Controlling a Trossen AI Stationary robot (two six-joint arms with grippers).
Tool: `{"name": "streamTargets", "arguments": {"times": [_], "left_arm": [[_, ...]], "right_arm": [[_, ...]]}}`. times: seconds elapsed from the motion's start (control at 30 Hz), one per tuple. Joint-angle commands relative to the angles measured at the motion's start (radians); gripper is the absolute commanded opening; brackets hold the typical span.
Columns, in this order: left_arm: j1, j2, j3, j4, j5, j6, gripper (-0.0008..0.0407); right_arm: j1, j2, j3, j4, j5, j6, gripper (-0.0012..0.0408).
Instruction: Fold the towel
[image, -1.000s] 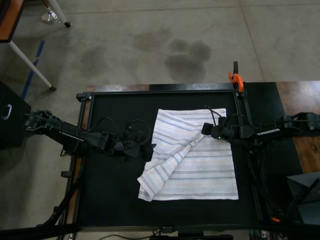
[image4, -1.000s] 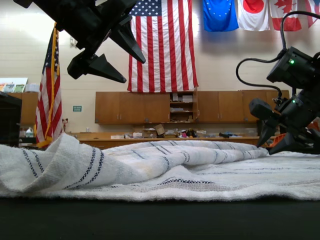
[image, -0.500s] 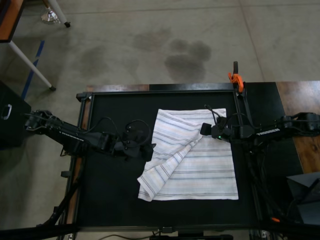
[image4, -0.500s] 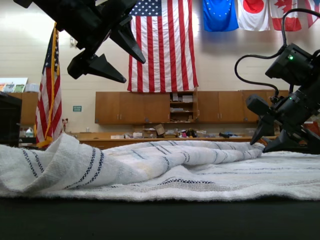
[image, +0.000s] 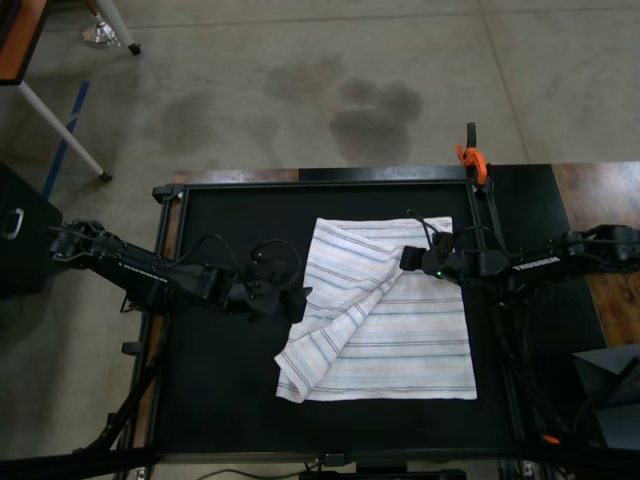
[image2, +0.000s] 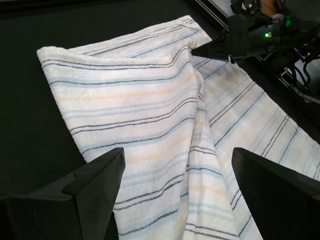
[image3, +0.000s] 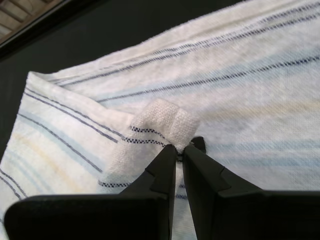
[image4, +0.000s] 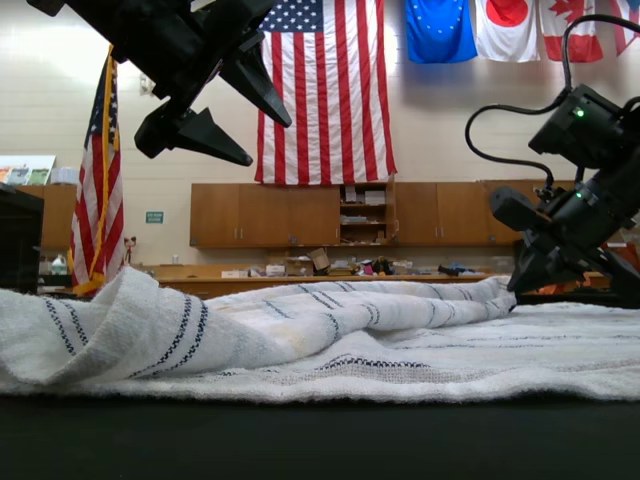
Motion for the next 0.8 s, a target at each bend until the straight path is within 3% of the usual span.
{"name": "streamTargets", "arguments": {"times": [0.0,0.1,0.2,0.37,0.5,0.6,0.77], "left_arm": [[0.0,0.001,0.001,0.0,0.0,0.0,0.0297],[0.0,0.001,0.001,0.0,0.0,0.0,0.0297],[0.0,0.001,0.001,0.0,0.0,0.0,0.0297],[0.0,0.001,0.001,-0.001,0.0,0.0,0.0297],[0.0,0.001,0.001,0.0,0.0,-0.002,0.0297],[0.0,0.001,0.001,0.0,0.0,-0.003,0.0297],[0.0,0.001,0.001,0.0,0.001,-0.013,0.0297]], "right_arm": [[0.0,-0.001,0.02,-0.003,0.001,-0.034,-0.0007],[0.0,-0.011,0.06,-0.038,-0.003,-0.041,0.0007],[0.0,-0.032,0.122,-0.141,0.003,-0.053,-0.0004],[-0.007,-0.068,0.258,-0.43,0.061,-0.063,-0.0001],[-0.029,-0.072,0.361,-0.649,0.062,-0.083,-0.0004],[-0.052,-0.072,0.401,-0.723,0.065,-0.117,0.0002],[-0.112,-0.072,0.401,-0.756,0.044,-0.124,-0.0001]]}}
